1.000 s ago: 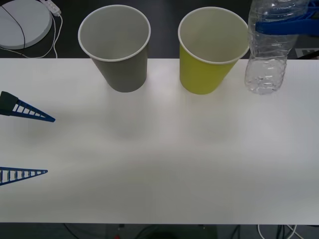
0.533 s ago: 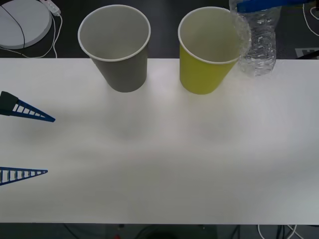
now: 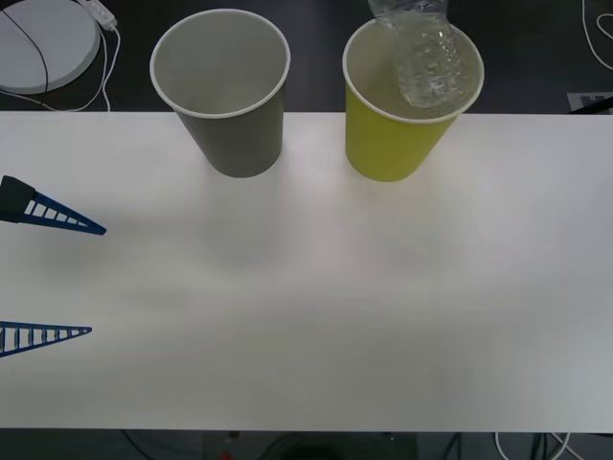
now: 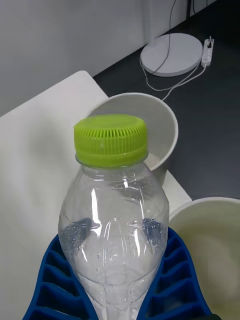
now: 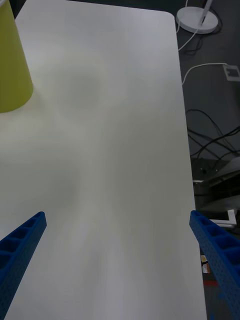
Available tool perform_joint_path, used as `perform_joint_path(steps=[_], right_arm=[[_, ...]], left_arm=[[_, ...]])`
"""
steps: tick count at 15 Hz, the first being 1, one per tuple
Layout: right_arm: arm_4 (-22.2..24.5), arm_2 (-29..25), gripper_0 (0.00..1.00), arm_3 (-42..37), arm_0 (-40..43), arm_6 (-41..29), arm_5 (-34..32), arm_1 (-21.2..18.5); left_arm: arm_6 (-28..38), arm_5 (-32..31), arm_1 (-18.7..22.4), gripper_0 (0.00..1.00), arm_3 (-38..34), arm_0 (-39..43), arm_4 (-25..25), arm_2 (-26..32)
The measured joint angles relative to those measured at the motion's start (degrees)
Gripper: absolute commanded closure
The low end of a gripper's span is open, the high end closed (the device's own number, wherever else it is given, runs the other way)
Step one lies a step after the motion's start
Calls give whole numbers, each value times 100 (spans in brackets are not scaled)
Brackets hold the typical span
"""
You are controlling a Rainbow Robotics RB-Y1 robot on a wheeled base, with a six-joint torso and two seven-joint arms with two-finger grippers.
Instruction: Put the can into the green bin and the plastic bottle into the gray bin
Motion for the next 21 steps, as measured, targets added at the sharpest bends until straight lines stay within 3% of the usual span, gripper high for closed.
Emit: perform_joint_path(steps=[7,11,21], right_arm=[[36,1236,100,1135,-1424,-269,-100,618],[152,1386,100,1720,-1888,-349,-410,1077],[602,2264,100,3439,-3047,-350,-408,2533]], left_arm=[[0,0,0,0,0,0,0,0],[0,0,0,0,0,0,0,0],[-1,0,0,0,0,0,0,0]])
